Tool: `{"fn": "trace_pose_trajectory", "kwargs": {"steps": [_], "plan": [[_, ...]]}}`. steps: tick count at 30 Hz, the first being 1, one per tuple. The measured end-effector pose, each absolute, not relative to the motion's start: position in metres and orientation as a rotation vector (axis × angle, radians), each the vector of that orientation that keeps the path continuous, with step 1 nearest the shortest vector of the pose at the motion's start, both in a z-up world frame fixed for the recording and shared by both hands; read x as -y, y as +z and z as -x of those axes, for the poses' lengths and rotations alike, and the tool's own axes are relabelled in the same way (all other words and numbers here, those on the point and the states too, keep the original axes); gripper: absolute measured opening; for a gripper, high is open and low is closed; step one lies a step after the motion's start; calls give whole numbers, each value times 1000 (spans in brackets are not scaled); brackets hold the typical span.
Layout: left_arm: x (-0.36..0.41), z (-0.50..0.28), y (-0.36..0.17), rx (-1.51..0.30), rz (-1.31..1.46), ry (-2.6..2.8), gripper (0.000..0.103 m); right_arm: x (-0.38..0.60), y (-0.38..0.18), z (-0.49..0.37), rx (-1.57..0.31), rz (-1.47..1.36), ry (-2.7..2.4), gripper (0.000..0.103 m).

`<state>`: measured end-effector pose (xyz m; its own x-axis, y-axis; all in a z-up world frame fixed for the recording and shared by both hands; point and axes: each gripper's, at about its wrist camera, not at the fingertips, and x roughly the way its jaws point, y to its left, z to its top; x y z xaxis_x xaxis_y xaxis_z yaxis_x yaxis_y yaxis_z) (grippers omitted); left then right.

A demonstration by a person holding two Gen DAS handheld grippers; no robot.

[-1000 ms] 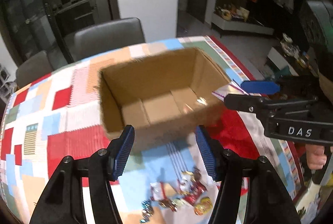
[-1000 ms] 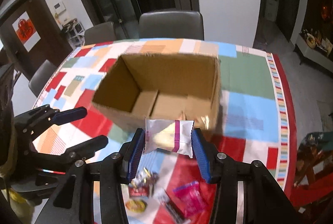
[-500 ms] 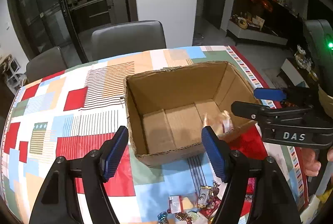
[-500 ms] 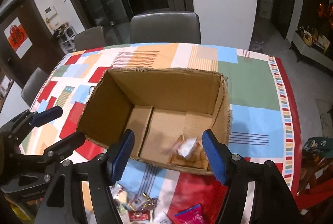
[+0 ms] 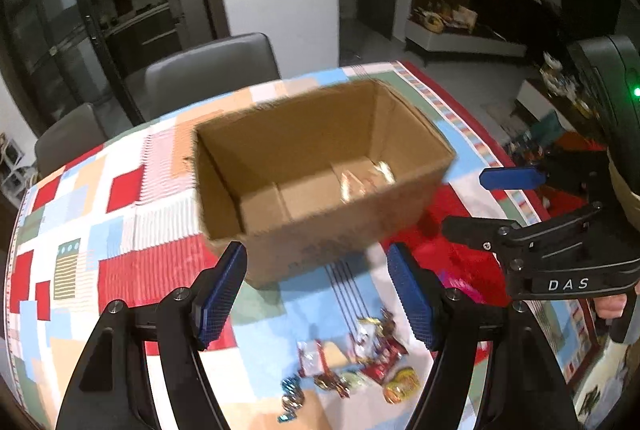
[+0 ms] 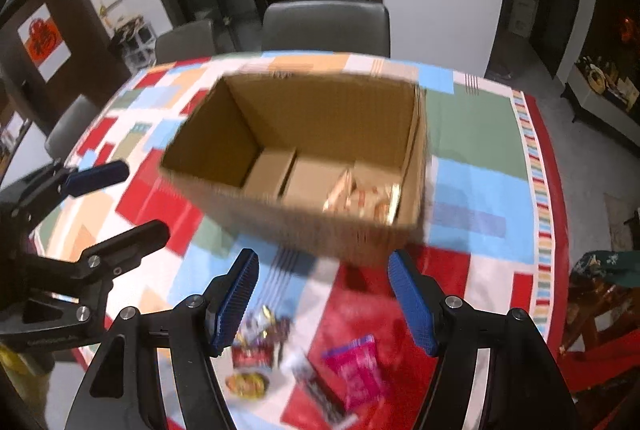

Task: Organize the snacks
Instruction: 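Grasp the purple wrapped candy with the left gripper while the right gripper grasps the pink packet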

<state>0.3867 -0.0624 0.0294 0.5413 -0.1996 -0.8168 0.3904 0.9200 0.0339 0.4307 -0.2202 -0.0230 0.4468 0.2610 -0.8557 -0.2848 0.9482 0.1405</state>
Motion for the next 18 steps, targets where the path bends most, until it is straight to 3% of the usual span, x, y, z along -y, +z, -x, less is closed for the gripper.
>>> {"fn": "trace_pose_trajectory", "kwargs": {"steps": [7,18], "plan": [[83,-369,6,-1010,-268,-413,71,235,-47,-408,-1146,46,333,68],[105,-360,-41,-1180,-284,-532,61,244,-87,-390,-1266,34,360,68]]}}
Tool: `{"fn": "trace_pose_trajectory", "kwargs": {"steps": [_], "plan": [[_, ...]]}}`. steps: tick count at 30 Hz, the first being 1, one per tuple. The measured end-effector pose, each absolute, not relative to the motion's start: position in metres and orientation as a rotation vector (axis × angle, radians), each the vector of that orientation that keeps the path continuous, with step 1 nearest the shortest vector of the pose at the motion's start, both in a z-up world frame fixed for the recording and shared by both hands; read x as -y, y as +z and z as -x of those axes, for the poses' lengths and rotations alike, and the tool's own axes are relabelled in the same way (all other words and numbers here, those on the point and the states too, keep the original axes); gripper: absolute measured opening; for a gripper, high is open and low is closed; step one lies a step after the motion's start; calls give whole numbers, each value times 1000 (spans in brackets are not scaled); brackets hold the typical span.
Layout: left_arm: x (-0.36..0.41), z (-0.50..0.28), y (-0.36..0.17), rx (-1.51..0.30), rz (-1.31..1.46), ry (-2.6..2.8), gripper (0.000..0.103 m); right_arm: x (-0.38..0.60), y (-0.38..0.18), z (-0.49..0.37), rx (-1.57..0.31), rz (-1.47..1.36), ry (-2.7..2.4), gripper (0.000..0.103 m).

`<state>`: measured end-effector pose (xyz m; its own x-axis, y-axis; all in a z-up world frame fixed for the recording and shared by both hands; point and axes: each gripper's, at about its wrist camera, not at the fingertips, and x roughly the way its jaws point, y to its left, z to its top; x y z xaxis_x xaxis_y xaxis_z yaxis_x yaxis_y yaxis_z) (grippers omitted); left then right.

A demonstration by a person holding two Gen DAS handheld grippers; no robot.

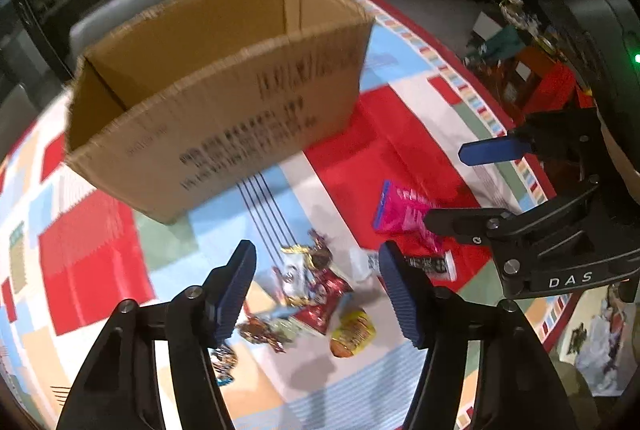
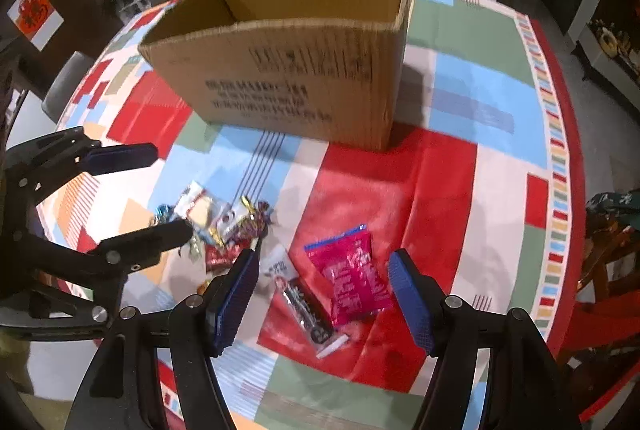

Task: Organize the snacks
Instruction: 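Grasp the purple wrapped candy with the left gripper while the right gripper grasps the pink packet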

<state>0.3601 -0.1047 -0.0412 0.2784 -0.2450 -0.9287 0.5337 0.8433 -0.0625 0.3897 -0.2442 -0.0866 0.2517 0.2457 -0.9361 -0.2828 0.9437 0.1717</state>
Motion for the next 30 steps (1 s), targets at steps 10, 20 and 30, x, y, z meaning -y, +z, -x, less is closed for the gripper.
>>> {"fn": "trace_pose_trajectory", "kwargs": {"steps": [10,20,30], "plan": [[115,-368,-84,-1308,-266,-570,50,242,-123,-389,-1369,35,379,68],[126,-377,-118,-1374,-278,-529,39,246,-147,-404,-1413,39,351,68],[131,-380,-132,-1385,-310,-503,33,236,-162,-412,-1421,97,339,67]]}}
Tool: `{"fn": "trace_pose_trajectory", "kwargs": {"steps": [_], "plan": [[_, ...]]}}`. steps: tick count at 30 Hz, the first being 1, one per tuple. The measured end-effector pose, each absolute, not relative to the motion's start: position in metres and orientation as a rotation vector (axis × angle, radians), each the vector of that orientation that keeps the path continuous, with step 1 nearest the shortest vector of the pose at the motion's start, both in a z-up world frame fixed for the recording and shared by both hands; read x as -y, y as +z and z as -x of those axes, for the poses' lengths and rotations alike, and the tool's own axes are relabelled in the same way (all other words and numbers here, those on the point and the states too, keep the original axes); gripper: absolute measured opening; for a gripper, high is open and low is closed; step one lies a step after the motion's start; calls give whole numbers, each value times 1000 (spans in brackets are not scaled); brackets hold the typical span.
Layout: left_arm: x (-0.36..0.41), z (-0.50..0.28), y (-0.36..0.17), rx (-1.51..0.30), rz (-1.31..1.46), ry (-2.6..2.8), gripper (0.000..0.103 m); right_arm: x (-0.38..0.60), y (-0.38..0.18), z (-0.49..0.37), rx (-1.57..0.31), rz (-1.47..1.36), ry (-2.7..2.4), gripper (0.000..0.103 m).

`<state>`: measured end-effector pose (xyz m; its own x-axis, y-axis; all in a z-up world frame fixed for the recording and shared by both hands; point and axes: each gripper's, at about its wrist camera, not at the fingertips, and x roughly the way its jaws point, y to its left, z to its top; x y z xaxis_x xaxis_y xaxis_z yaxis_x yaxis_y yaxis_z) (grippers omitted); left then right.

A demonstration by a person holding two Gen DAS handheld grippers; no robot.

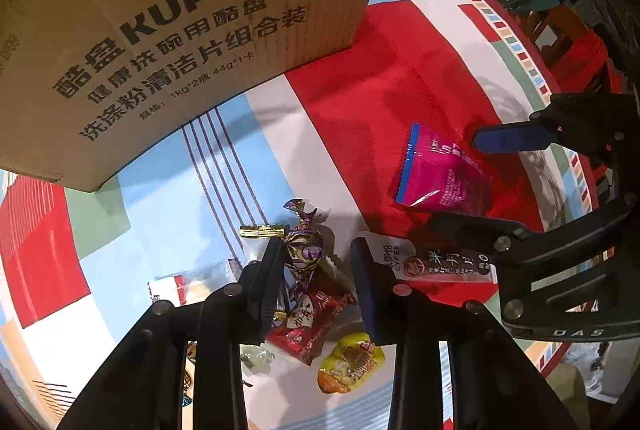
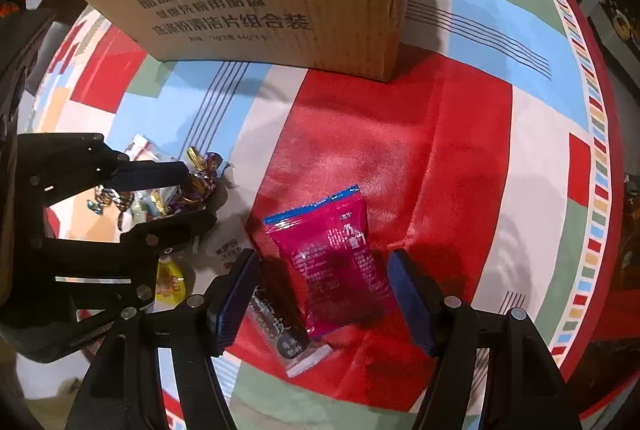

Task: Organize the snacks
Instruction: 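Grasp the purple wrapped candy with the left gripper while the right gripper grasps the pink packet, then lower the candy into the box with the left gripper while the right gripper drops the pink packet in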

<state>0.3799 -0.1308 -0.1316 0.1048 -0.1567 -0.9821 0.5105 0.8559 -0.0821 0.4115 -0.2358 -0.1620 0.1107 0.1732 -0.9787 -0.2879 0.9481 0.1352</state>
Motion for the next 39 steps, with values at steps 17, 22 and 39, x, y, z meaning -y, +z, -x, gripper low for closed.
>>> {"fn": "trace_pose_trajectory", "kwargs": {"steps": [17,22,39], "plan": [[128,-385,-136,-1384,-263,-482,23,230,-170,-410,-1425,94,306,36],[119,-382,-118,-1356,-235,-484,23,235,-161,-405,-1409,84,303,36],[91,-357,-35,-1218,-187,-476,23,234,-80,-390,-1258,35,327,36]]}}
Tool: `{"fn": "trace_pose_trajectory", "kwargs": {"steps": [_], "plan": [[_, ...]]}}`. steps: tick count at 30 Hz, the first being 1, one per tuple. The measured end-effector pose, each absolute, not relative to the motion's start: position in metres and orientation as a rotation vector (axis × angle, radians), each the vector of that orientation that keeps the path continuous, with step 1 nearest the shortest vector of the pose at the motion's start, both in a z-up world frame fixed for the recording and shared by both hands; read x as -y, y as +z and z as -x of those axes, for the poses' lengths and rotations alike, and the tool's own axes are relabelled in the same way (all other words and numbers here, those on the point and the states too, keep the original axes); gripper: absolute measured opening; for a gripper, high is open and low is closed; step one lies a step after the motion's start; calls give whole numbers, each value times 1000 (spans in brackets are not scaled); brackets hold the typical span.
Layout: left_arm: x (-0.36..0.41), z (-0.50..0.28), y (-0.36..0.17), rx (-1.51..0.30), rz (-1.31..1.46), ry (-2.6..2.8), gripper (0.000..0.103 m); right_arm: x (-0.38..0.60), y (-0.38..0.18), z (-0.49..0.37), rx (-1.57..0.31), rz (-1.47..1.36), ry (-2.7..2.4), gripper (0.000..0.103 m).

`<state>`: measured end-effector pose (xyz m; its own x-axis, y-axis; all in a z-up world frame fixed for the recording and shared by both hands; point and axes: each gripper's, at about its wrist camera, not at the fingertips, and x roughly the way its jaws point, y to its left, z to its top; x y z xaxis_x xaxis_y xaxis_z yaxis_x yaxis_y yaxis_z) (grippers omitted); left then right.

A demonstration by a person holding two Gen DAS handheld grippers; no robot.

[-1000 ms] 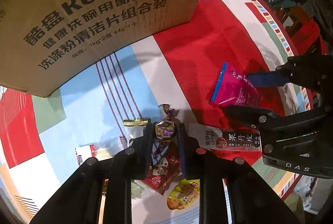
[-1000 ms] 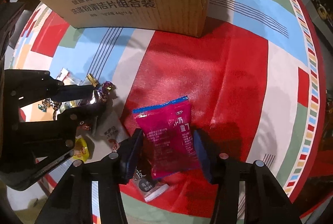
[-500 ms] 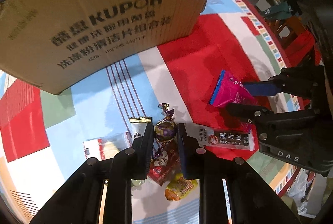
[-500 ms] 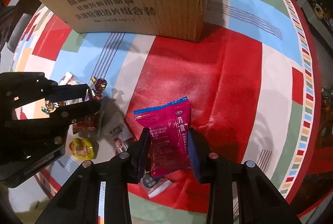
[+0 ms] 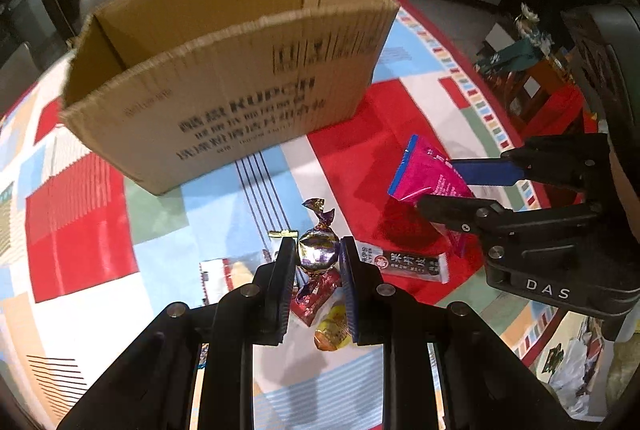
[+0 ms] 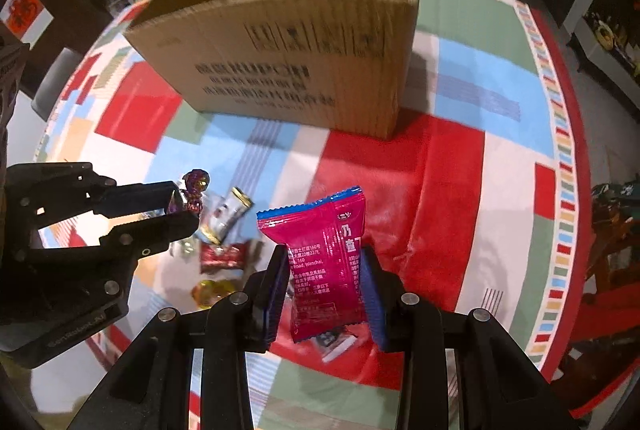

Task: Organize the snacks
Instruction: 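Lower the candy into the box with the left gripper while the right gripper drops the pink packet in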

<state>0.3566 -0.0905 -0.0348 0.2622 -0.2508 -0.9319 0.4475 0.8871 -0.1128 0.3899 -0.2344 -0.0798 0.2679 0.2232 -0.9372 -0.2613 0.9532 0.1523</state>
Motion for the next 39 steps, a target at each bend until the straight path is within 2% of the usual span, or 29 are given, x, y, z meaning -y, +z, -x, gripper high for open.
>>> {"fn": "trace_pose_trajectory", "kwargs": {"steps": [23,39], "plan": [[65,-373,61,-1032,-111,-423,23,209,15,-408,-1046,12,348,36],[43,-421,83,-961,-75,-384,23,198,42,-456,-928,-34,372,36]]}}
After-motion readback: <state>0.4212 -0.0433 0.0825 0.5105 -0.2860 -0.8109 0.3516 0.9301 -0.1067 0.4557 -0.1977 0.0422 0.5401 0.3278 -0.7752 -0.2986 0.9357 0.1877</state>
